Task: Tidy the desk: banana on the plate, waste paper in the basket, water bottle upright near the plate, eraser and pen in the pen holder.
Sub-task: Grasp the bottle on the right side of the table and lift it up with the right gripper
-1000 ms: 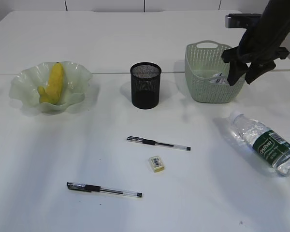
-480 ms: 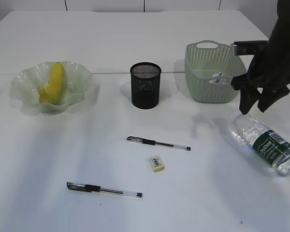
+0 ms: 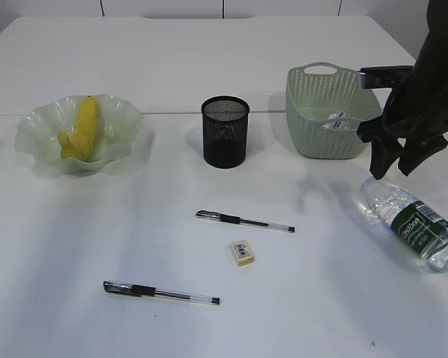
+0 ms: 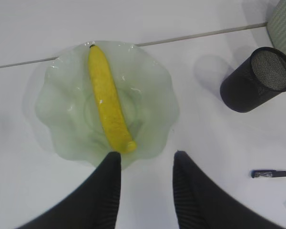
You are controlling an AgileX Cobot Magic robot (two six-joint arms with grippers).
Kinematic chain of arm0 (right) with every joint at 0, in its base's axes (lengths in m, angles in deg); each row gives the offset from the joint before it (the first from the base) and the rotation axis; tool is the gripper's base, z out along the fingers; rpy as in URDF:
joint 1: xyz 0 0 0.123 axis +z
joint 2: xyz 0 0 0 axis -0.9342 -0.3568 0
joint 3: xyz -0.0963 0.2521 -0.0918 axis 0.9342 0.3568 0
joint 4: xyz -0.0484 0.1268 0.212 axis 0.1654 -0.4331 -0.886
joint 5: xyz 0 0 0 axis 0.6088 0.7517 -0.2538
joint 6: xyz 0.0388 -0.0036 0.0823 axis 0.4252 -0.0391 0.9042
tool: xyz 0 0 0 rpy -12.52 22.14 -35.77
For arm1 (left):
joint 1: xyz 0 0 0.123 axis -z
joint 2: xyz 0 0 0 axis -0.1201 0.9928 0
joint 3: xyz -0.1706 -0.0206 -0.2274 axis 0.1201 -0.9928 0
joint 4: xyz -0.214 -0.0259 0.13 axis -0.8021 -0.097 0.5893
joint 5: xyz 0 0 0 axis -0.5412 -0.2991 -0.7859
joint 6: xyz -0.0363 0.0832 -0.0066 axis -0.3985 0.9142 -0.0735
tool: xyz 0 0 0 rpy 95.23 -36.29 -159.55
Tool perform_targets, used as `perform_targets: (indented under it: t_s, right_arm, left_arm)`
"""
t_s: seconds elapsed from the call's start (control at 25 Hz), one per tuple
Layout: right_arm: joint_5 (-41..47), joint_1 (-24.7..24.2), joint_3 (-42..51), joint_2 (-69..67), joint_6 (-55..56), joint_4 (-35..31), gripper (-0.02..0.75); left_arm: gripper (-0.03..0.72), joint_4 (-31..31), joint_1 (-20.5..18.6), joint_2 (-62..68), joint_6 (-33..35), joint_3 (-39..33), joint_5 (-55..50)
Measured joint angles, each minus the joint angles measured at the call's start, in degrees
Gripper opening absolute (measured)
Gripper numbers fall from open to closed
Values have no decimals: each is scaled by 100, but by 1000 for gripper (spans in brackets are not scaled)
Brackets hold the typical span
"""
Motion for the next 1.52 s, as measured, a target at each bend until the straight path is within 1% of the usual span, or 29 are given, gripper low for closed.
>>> perform_targets:
  t_s: [1.04,1.08,1.16,1.24,1.32,1.4,1.52]
  right_arm:
    - [-10,0,0,0,136,65,387]
    - [-10,0,0,0,150,65,394]
    - [-10,0,0,0,162,65,442]
    - [-10,0,0,0,172,74,522]
    - [-10,0,0,0,172,228,604]
    - [-10,0,0,0,172,369,638]
    - [-10,0,0,0,73,462,647]
  left_arm:
    - [254,42,0,0,0,0,-178]
    - [254,42,0,0,0,0,-188]
    - [254,42,0,0,0,0,-188]
    - [254,42,0,0,0,0,-188]
    - [254,42,0,0,0,0,-188]
    - [254,54,0,0,0,0,-188]
    - [254,190,0,0,0,0,-188]
